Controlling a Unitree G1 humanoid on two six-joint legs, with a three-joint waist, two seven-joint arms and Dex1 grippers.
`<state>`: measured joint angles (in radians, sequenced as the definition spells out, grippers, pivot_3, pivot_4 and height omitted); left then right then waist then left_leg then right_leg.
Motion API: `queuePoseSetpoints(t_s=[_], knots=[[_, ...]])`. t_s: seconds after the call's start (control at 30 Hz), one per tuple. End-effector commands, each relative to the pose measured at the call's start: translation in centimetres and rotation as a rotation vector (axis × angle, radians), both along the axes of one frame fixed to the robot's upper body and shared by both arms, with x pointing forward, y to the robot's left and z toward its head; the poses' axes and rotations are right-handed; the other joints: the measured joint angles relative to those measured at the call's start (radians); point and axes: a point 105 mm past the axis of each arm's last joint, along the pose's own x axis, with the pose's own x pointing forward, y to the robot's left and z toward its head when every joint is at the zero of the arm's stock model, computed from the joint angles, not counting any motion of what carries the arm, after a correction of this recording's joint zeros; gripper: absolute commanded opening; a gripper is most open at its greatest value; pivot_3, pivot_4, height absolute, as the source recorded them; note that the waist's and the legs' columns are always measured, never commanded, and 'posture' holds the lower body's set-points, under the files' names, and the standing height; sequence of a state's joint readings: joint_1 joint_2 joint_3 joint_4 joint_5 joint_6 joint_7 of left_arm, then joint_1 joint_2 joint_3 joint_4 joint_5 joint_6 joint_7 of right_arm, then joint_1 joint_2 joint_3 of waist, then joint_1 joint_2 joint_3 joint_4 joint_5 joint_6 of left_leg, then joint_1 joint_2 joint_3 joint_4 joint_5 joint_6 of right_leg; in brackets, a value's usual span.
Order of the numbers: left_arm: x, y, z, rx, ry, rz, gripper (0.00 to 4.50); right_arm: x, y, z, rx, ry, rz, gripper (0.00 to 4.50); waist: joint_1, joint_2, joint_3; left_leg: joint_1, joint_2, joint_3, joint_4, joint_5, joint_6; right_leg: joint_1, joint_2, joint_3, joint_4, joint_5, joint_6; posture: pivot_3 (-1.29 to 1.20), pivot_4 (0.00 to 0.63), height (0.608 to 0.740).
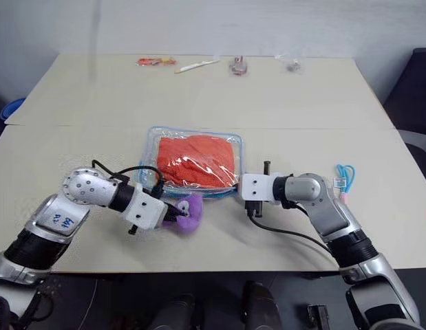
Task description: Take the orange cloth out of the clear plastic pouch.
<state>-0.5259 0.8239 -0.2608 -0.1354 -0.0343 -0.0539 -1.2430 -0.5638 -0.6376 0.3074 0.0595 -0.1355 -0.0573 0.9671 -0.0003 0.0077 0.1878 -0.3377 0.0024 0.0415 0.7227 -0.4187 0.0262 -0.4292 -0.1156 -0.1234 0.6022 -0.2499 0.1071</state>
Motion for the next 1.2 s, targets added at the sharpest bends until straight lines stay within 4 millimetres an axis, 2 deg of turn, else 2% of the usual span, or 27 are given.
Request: queuePoseSetpoints(t_s=[0.03,0.2,0.4,0.63,0.73,0.83,1.07,1.2], knots=[[0.4,1.3,2.0,-0.035,-0.045,0.084,0.01,0.1,-1.2,1.1,-0.002,-0.050,-0.024,0.00,0.000,0.000,0.000,0.000,0.000,0.000,0.000,0.000,0.000,0.000,0.000,0.000,0.000,0.000,0.000,0.00,0.150,0.740],[0.4,5.4,3.7,-0.076,-0.010,0.294,0.01,-0.3,-1.9,1.6,-0.011,-0.072,-0.017,0.00,-0.003,0.002,0.001,0.000,0.001,0.000,-0.001,0.000,0.000,0.000,0.000,0.000,0.000,0.000,0.000,0.00,0.150,0.740],[-1.5,9.2,5.6,-0.167,0.100,0.458,0.01,-1.4,-2.6,1.8,-0.050,-0.078,0.033,0.00,0.000,0.003,0.002,0.000,0.001,0.000,-0.001,0.000,0.000,0.000,0.000,0.000,-0.001,0.000,0.000,0.00,0.150,0.740],[-2.6,13.0,6.3,-0.152,0.141,0.570,0.01,-2.2,-3.3,2.0,-0.087,-0.084,0.079,0.00,-0.004,0.004,0.002,0.000,0.002,0.001,-0.002,0.000,0.000,0.000,0.000,0.000,-0.002,0.000,0.000,0.00,0.150,0.740],[-2.5,14.7,5.7,-0.115,0.143,0.620,0.01,-2.7,-3.5,2.5,-0.088,-0.103,0.115,0.00,-0.004,0.004,0.003,0.001,0.002,0.001,-0.002,0.000,0.000,0.000,0.001,0.000,-0.002,0.000,-0.001,0.00,0.150,0.740],[-2.5,14.6,5.0,-0.113,0.145,0.615,0.01,-2.9,-3.6,2.8,-0.085,-0.108,0.130,0.00,-0.003,0.005,0.003,0.001,0.001,0.002,-0.003,0.000,0.000,0.000,0.000,0.001,-0.002,0.000,-0.001,0.00,0.150,0.740],[-2.1,12.0,3.8,-0.172,0.184,0.568,0.01,-3.1,-3.0,2.7,-0.063,-0.091,0.136,0.00,-0.003,0.005,0.003,0.001,0.001,0.002,-0.003,0.000,0.000,0.000,0.000,0.001,-0.001,0.000,-0.001,0.00,0.150,0.740],[-2.1,11.1,3.7,-0.208,0.220,0.558,1.12,-3.6,-2.7,2.3,-0.046,-0.051,0.133,1.05,-0.002,0.005,0.003,0.001,0.002,0.002,-0.003,0.000,0.000,0.000,0.001,0.001,-0.001,0.000,-0.001,0.00,0.150,0.740]])
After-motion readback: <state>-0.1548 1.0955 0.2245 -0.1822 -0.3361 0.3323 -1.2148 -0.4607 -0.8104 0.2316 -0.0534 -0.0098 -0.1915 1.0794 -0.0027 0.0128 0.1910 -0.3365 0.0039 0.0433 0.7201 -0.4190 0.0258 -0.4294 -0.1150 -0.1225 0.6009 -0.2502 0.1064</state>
